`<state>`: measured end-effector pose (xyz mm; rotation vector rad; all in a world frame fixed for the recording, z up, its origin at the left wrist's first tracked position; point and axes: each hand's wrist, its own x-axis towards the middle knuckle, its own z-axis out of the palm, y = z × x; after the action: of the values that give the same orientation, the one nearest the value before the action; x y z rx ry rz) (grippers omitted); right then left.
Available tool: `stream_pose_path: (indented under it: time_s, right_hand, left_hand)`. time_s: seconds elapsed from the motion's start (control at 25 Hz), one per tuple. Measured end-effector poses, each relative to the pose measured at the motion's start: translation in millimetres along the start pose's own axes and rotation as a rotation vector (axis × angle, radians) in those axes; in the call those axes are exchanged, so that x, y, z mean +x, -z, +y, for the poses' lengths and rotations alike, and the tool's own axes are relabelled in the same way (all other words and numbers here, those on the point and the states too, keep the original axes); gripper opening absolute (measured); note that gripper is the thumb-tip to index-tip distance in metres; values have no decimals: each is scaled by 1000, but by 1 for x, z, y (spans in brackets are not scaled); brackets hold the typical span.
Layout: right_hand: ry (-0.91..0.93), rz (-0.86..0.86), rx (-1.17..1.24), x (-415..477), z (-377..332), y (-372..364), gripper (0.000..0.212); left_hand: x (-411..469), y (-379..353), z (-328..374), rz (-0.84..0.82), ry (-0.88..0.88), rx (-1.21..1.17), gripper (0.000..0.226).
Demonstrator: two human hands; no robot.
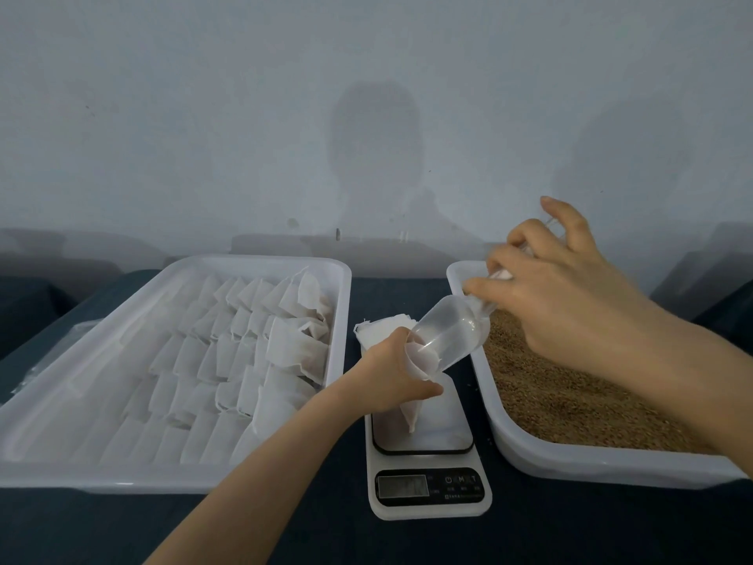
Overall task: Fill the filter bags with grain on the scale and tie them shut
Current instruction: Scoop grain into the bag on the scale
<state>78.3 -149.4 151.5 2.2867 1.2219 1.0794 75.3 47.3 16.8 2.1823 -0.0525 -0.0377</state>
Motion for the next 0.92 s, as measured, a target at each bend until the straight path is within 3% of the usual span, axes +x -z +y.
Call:
stream_pose_path:
  time_s: [0.2, 0.36, 0.56, 0.8, 0.92]
  right_hand:
    - [-276, -15, -3, -46, 44, -24, 59]
    - [-501, -313, 55, -109, 73, -68, 64]
    - [-484, -483, -63, -139, 54, -92, 70]
    - [-549, -492, 76, -131, 26, -102, 57]
    - [-577, -409, 155, -131, 20, -106, 47]
  left_hand:
    - [1, -1, -5, 10, -30, 2, 53]
    - [3, -1, -7, 21, -36, -3, 51]
    - [2, 0, -4, 13, -52, -3, 50]
    - [-1, 0, -2, 6, -52, -19, 49]
    - [-1, -1, -2, 2, -55, -15, 49]
